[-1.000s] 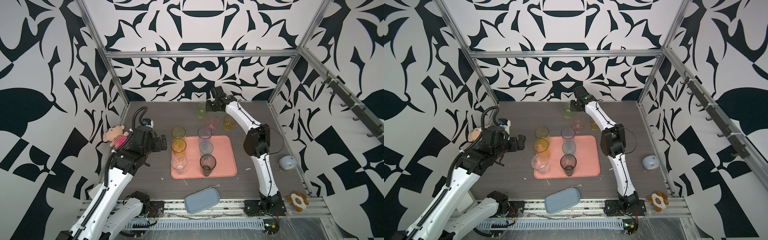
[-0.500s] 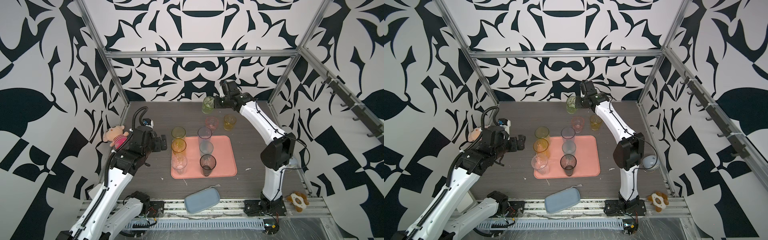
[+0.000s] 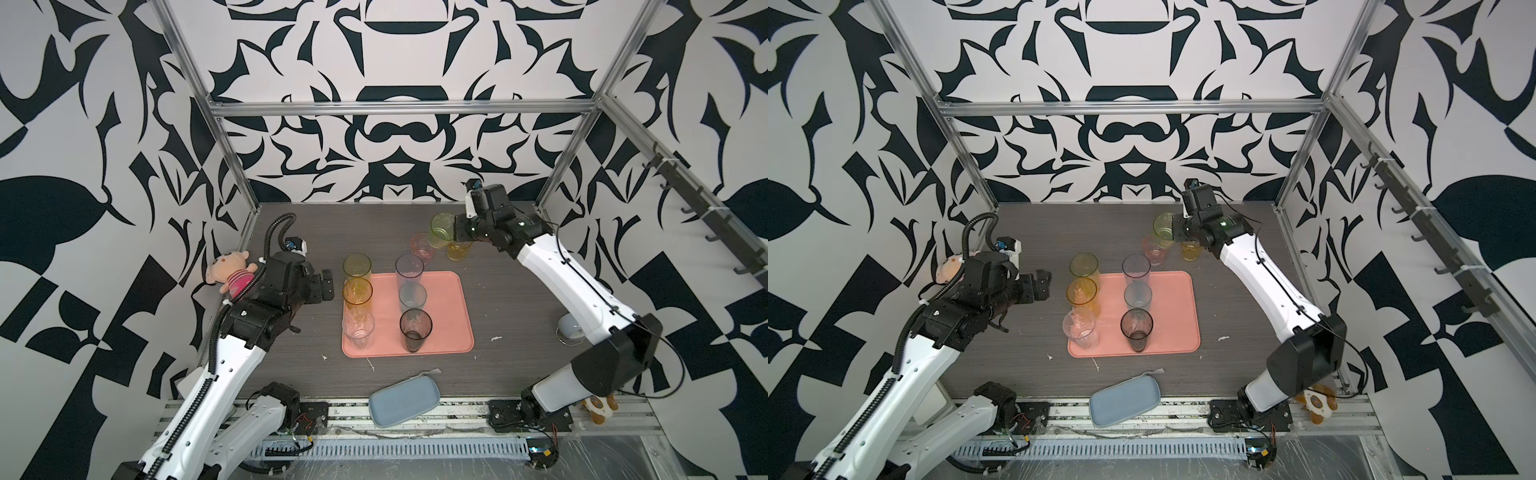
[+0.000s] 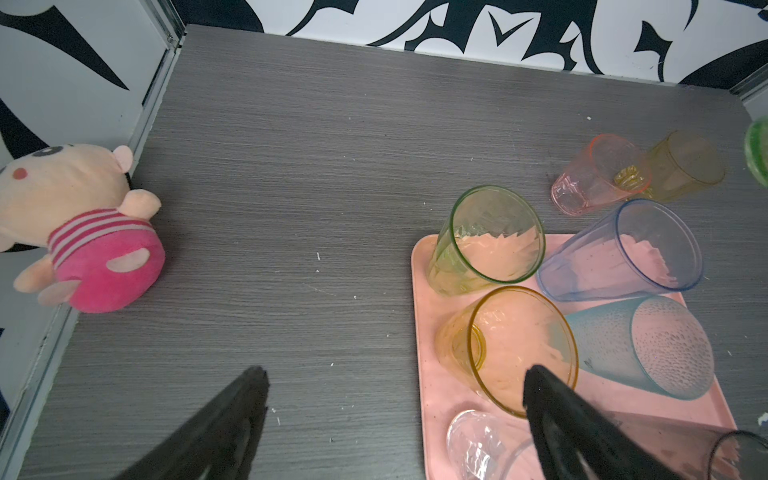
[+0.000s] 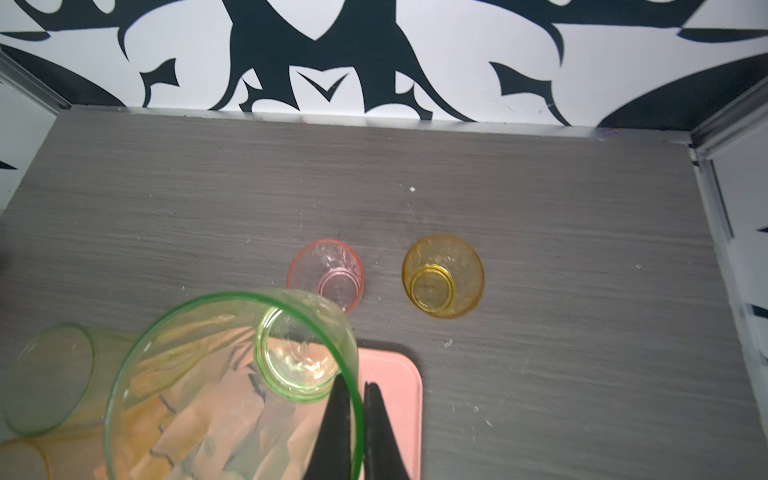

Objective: Place the glasses into the tray
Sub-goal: 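Lift the green glass with the right gripper and carry it toward the tray, then lower the green glass onto the tray's far corner and open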

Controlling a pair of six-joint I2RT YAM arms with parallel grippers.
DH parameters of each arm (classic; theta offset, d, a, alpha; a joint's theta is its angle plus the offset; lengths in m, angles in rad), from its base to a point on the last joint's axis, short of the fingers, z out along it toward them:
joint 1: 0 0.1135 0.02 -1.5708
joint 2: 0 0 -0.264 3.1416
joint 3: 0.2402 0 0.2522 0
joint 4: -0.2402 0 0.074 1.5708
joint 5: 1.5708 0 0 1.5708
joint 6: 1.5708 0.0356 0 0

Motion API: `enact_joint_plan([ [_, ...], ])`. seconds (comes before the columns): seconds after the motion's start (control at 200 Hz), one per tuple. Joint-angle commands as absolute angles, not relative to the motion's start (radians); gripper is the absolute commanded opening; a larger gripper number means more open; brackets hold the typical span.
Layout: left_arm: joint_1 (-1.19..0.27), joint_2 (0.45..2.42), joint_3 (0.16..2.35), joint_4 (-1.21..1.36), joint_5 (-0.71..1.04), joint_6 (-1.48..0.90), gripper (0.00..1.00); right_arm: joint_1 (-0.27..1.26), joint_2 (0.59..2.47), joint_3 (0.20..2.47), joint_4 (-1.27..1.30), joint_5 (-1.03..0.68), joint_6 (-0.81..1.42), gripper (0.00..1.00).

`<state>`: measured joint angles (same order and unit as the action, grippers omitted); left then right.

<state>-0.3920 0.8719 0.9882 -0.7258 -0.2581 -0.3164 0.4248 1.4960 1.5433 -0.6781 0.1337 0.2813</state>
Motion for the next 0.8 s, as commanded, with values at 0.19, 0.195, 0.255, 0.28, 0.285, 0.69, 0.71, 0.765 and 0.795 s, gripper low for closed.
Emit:
enact_joint_plan([
  [0.19,-0.392,0.864,0.983,-0.735,-0.265,-0.315,0.99,0.422,1.36,1.398,-0.636,0.163,0.281,0.0],
  [0.195,-0.392,0.864,0.983,-0.735,-0.265,-0.315,0.99,0.422,1.359,1.396,-0.635,0.163,0.282,0.0],
  [0.255,-0.392,0.862,0.984,-0.736,-0.267,-0.316,0.99,0.422,1.346,1.366,-0.635,0.163,0.285,0.0],
  [0.28,-0.392,0.862,0.983,-0.736,-0.266,-0.315,1.0,0.422,1.34,1.355,-0.635,0.163,0.286,0.0],
  [0.285,-0.392,0.862,0.984,-0.735,-0.266,-0.315,0.99,0.422,1.34,1.353,-0.635,0.163,0.287,0.0],
  [0.69,-0.392,0.87,0.986,-0.734,-0.264,-0.316,0.99,0.422,1.306,1.231,-0.62,0.151,0.301,0.0],
  [0.71,-0.392,0.87,0.986,-0.734,-0.264,-0.316,1.0,0.422,1.307,1.225,-0.618,0.15,0.302,0.0],
  [0.765,-0.392,0.87,0.985,-0.733,-0.264,-0.316,0.99,0.422,1.309,1.214,-0.611,0.15,0.304,0.0],
  [0.795,-0.392,0.871,0.984,-0.734,-0.265,-0.316,1.0,0.422,1.311,1.207,-0.608,0.15,0.306,0.0],
])
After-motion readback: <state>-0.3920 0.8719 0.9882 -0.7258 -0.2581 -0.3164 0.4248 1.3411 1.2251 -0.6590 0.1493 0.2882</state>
